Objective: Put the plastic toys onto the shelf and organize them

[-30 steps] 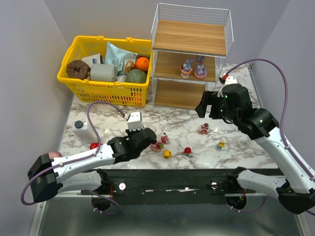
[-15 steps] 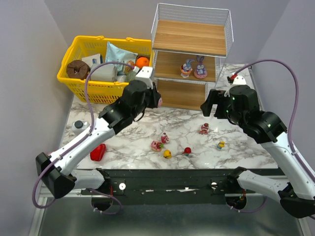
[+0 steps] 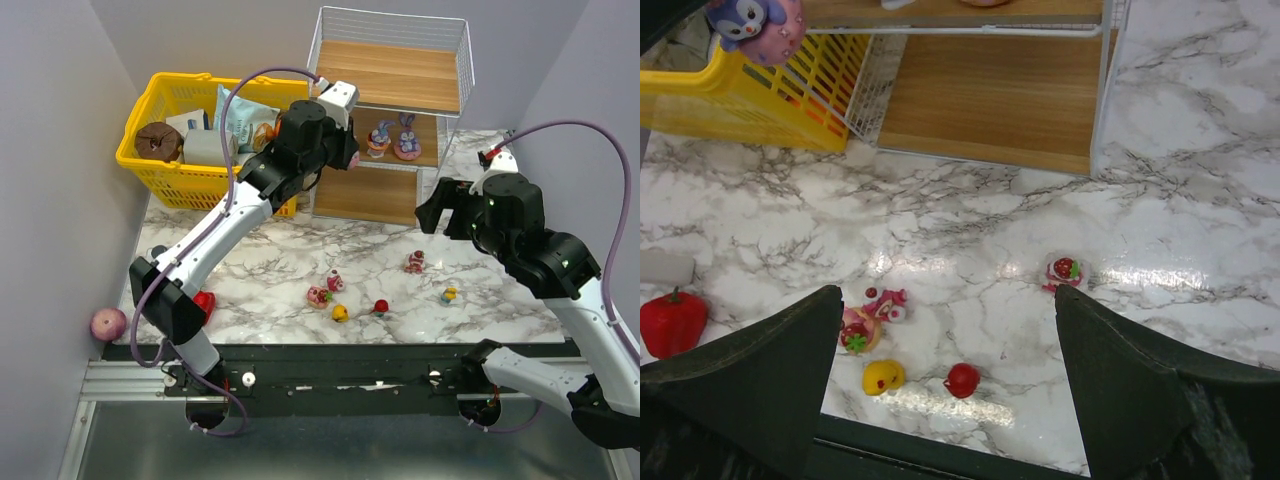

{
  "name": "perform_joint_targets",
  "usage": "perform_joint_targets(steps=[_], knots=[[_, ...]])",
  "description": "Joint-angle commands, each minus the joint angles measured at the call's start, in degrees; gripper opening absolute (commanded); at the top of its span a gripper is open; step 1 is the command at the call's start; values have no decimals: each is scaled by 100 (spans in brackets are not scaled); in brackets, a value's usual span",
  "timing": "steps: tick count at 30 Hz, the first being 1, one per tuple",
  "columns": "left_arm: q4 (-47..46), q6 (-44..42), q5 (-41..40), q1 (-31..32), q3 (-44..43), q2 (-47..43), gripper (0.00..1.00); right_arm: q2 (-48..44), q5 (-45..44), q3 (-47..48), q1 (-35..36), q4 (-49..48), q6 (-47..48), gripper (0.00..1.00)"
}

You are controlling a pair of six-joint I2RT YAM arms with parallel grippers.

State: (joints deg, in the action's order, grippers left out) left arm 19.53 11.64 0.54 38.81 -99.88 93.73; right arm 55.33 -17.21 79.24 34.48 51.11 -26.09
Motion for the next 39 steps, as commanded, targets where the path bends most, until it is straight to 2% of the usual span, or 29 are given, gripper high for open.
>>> perform_joint_targets(steps=[1,11,21,29,35,38,39], knots=[[-108,-373,175,-154,-409,258,0,-58,-353,135,-20,179,-203,93],[-529,-557,-308,-242,-366,558,0,4,-537,197,-29,294,-353,93],[-714,-382,-817,-242,-419,769,0,-40,-573,74,-29,259,-336,93],[-889,-92,-1055,-251,-401,848,7,-101,-485,-75,-29,180,-292,93],[-828,23,-1082,-251,-542,954,18,-128,-458,-111,-29,145,-221,93],[-793,66,-1091,-251,-533,954,32,-154,-450,-137,-29,118,-178,93],[-784,84,-1091,-251,-516,945,41,-154,-441,-155,-29,110,-178,93]])
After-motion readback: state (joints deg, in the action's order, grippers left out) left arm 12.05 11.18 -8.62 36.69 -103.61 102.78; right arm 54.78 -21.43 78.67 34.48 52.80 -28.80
